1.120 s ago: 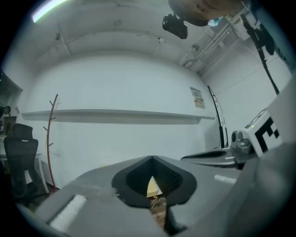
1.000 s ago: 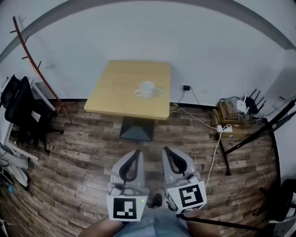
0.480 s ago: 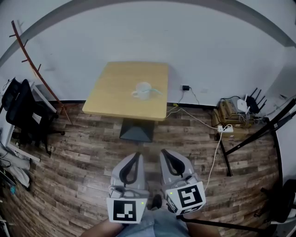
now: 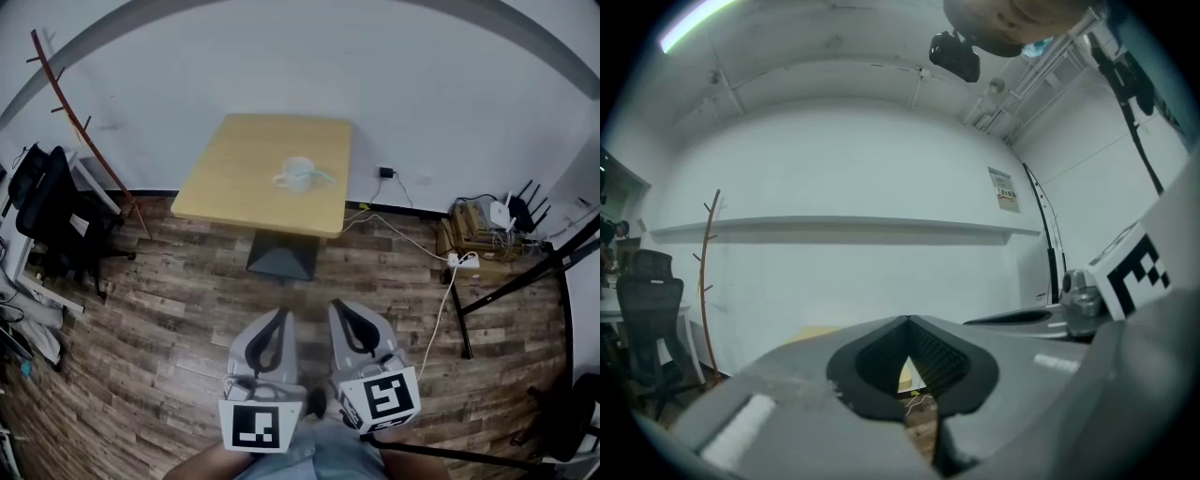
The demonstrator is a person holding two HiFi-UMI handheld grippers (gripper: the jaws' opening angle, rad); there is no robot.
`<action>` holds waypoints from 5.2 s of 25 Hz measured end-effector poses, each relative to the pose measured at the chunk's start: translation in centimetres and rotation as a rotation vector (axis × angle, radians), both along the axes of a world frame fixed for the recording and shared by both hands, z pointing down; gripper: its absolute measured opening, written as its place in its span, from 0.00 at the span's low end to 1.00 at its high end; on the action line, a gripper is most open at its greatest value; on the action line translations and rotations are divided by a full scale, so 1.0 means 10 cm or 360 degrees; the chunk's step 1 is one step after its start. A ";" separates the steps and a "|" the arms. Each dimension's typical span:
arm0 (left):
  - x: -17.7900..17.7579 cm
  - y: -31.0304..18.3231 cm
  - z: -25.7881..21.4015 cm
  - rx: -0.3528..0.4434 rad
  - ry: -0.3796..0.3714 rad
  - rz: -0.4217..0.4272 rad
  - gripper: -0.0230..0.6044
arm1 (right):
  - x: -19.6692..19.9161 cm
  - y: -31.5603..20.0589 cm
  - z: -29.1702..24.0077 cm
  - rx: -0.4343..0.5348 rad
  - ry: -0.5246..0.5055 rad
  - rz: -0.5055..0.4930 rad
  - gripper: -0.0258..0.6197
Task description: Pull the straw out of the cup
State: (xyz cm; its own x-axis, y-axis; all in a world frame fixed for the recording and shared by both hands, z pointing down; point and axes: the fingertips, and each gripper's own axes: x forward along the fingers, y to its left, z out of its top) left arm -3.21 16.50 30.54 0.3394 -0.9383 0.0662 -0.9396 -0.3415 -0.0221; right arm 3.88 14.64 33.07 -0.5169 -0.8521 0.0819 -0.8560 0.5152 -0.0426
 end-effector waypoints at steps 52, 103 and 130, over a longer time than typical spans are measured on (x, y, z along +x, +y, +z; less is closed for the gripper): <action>-0.48 -2.53 0.36 -0.0139 0.0093 0.0258 0.07 | -0.41 -2.41 0.06 -0.0028 -0.0007 0.0252 0.05; -0.19 -4.43 0.34 -0.0159 0.0012 0.0017 0.07 | -0.11 -4.35 0.15 -0.0075 -0.0013 -0.0008 0.05; -0.39 -4.66 1.66 -0.0698 0.0047 -0.0002 0.07 | -0.36 -4.38 1.47 -0.0581 0.0141 -0.0126 0.27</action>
